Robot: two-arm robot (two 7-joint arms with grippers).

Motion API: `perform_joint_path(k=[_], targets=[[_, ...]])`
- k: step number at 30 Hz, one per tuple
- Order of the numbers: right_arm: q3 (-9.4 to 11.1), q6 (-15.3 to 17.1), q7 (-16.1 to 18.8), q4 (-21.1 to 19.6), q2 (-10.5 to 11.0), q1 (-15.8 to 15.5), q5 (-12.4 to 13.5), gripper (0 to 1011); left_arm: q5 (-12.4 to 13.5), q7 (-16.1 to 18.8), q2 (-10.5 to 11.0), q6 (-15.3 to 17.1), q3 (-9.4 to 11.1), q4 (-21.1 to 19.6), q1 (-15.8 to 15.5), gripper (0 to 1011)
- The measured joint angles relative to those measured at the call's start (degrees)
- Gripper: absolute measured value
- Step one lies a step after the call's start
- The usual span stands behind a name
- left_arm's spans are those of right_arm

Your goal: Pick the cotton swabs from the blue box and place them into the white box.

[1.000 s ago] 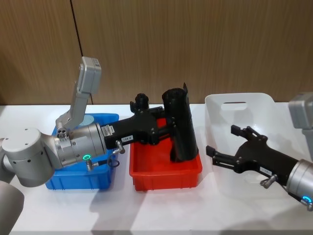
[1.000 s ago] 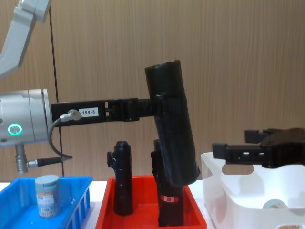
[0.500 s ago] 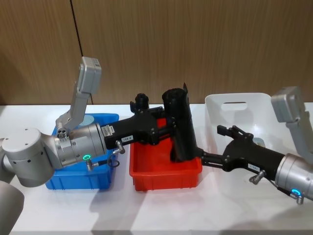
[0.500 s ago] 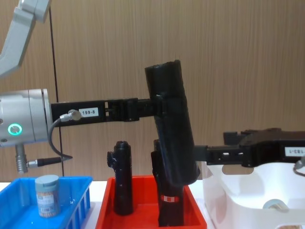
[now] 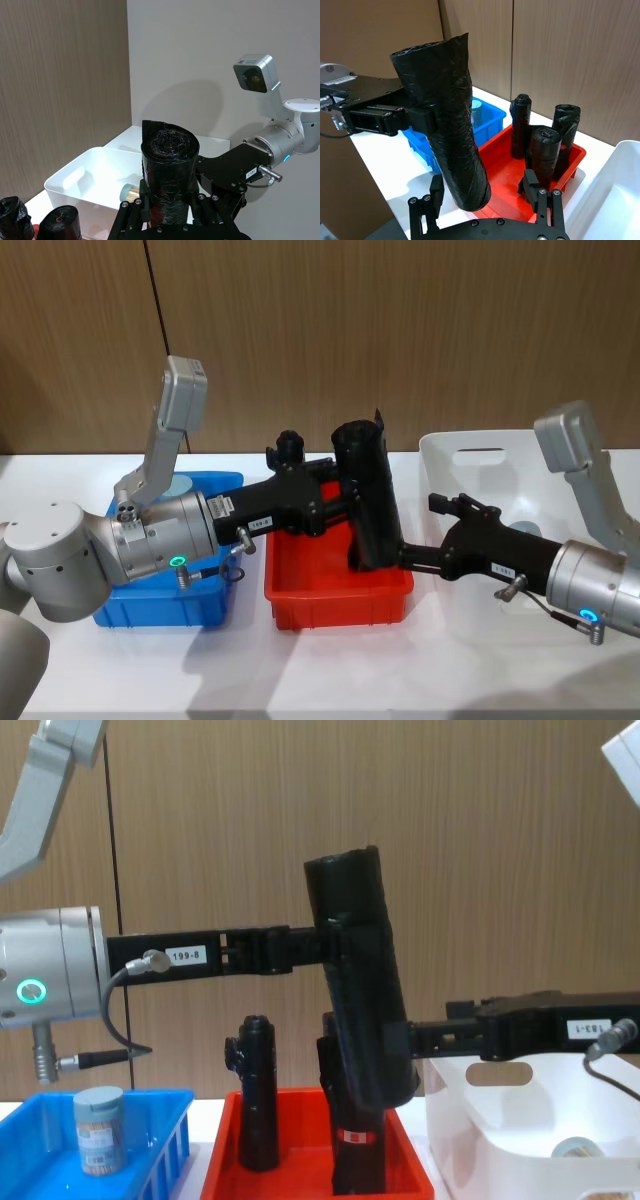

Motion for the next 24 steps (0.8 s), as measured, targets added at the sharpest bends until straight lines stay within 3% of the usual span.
perform_joint_path(k=[24], targets=[[-1.18,2.41,1.16,1.44,-1.17,1.81,3.02,1001,0.00,0.00,0.00,0.00,0.00,0.00,0.00,450]])
